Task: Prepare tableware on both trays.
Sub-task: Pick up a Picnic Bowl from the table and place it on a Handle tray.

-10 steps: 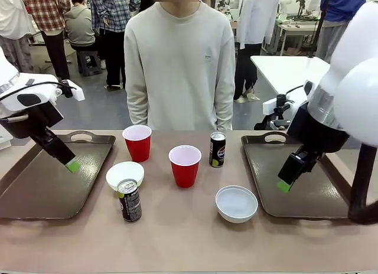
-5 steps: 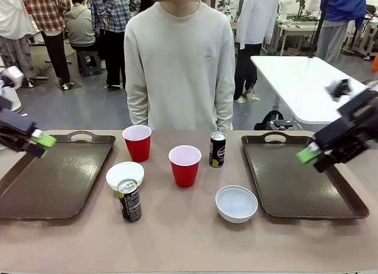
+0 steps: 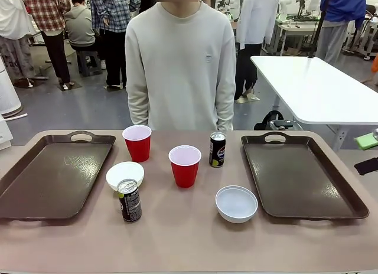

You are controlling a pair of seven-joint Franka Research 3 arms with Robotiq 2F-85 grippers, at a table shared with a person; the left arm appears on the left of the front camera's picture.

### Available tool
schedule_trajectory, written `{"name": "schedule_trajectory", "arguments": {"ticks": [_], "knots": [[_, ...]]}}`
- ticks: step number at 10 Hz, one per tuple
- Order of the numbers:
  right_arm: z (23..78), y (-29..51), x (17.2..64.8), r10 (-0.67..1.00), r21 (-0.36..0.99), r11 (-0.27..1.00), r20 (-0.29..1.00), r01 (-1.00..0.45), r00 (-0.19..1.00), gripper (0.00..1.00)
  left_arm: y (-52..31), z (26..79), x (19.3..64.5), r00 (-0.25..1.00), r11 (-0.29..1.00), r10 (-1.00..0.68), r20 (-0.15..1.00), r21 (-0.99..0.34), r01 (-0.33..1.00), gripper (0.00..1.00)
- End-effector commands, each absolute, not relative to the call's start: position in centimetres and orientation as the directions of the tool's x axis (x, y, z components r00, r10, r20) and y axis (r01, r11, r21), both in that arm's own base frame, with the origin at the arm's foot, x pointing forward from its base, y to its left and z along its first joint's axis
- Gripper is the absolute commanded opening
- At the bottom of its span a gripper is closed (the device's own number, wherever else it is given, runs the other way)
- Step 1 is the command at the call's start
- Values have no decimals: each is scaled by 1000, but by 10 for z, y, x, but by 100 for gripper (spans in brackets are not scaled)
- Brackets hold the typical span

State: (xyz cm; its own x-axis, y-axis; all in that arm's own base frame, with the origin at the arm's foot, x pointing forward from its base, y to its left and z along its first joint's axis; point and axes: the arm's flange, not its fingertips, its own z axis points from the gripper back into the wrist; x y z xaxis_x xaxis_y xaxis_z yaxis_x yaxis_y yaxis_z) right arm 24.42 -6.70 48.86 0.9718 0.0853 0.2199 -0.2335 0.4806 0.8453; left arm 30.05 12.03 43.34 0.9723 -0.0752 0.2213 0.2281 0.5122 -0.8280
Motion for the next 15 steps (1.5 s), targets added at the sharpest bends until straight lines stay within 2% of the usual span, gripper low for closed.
{"name": "schedule_trajectory", "arguments": {"ticks": [1, 3, 4, 5, 15], "knots": [[471, -50, 240, 95, 839, 496, 204, -224, 974, 100, 121, 445, 307, 966, 523, -43, 255, -818, 239, 100], [465, -46, 244, 98, 834, 510, 188, -211, 977, 100, 109, 452, 305, 962, 569, -72, 262, -782, 256, 100], [484, -64, 246, 89, 834, 512, 189, -208, 978, 100, 102, 459, 302, 931, 620, -138, 337, -704, 347, 100], [484, -64, 246, 89, 834, 512, 189, -208, 978, 100, 122, 449, 307, 968, 551, -61, 242, -801, 234, 100], [484, -64, 246, 89, 834, 512, 189, -208, 978, 100, 122, 449, 307, 968, 551, -61, 242, -801, 234, 100]]}}
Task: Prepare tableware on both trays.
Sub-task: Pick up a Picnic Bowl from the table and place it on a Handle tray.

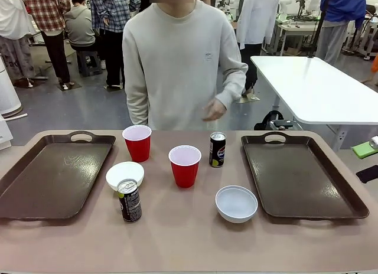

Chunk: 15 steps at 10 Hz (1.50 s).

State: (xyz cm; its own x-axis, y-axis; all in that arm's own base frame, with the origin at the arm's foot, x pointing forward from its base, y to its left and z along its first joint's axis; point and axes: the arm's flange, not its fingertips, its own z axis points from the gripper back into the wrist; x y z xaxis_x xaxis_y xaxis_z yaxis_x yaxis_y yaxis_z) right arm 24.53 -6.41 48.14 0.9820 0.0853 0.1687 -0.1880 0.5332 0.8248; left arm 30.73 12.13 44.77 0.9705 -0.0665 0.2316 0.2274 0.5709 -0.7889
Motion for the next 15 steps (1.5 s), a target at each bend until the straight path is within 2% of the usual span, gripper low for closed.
{"name": "schedule_trajectory", "arguments": {"ticks": [1, 8, 11, 13, 15], "knots": [[484, -64, 246, 89, 834, 512, 189, -208, 978, 100, 122, 449, 307, 968, 551, -61, 242, -801, 234, 100], [484, -64, 246, 89, 834, 512, 189, -208, 978, 100, 121, 448, 307, 971, 570, -67, 231, -789, 227, 100], [484, -64, 246, 89, 834, 512, 189, -208, 978, 100, 40, 470, 329, 931, 824, -104, 350, -495, 278, 100], [484, -64, 246, 89, 834, 512, 189, -208, 978, 100, -39, 479, 333, 880, 901, -246, 406, -239, 362, 100], [484, -64, 246, 89, 834, 512, 189, -208, 978, 100, -112, 450, 341, 856, 912, -367, 364, -39, 407, 100]]}}
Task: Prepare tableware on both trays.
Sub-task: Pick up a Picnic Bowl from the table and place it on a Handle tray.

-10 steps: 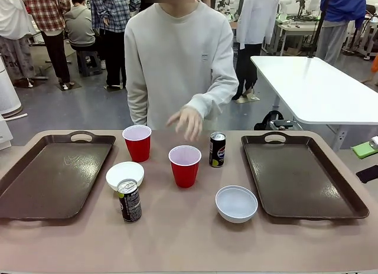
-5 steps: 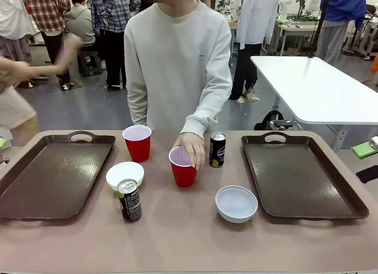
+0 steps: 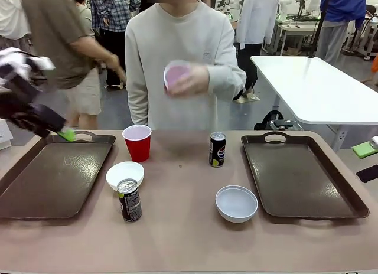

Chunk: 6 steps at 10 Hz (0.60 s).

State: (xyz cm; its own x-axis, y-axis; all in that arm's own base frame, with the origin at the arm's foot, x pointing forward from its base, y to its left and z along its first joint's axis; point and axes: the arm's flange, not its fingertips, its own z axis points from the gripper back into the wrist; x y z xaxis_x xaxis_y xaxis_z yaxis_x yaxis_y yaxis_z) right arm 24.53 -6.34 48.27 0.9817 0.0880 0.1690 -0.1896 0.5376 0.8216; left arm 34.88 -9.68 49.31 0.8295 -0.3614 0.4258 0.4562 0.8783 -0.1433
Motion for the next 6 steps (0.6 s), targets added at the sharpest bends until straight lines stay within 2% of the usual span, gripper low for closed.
{"name": "schedule_trajectory", "arguments": {"ticks": [1, 2, 4, 5, 6], "knots": [[484, -64, 246, 89, 834, 512, 189, -208, 978, 100, -140, 430, 347, 851, 909, -404, 336, 46, 414, 100], [484, -64, 246, 89, 834, 512, 189, -208, 978, 100, -167, 406, 353, 842, 902, -430, 326, 131, 410, 100], [484, -64, 246, 89, 834, 512, 189, -208, 978, 100, -190, 365, 368, 856, 911, -411, 314, 165, 377, 100], [484, -64, 246, 89, 834, 512, 189, -208, 978, 100, -193, 359, 373, 866, 920, -392, 311, 146, 365, 100], [484, -64, 246, 89, 834, 512, 189, -208, 978, 100, -187, 370, 378, 902, 943, -331, 277, 54, 329, 100]]}}
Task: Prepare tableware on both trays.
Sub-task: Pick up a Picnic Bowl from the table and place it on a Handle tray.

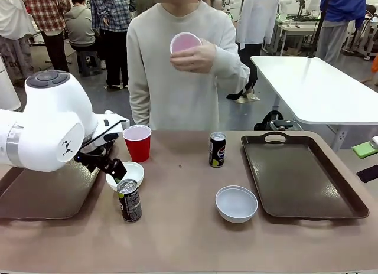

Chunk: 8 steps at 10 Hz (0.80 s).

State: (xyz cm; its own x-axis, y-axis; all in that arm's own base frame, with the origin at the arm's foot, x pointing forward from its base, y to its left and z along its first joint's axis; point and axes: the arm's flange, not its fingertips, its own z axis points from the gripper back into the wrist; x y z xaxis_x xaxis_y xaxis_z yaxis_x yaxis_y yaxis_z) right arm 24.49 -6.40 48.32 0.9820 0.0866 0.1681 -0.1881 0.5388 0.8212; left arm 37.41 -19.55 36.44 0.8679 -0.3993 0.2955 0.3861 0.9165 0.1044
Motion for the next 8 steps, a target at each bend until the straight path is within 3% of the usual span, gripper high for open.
{"name": "schedule_trajectory", "arguments": {"ticks": [1, 2, 8], "knots": [[484, -64, 246, 89, 834, 512, 189, -208, 978, 100, -171, 395, 367, 942, 936, -314, 121, -125, 328, 100], [484, -64, 246, 89, 834, 512, 189, -208, 978, 100, -195, 364, 374, 868, 917, -399, 295, 104, 386, 100], [484, -64, 246, 89, 834, 512, 189, -208, 978, 100, -205, 372, 388, 874, 915, -399, 277, 54, 400, 100]]}}
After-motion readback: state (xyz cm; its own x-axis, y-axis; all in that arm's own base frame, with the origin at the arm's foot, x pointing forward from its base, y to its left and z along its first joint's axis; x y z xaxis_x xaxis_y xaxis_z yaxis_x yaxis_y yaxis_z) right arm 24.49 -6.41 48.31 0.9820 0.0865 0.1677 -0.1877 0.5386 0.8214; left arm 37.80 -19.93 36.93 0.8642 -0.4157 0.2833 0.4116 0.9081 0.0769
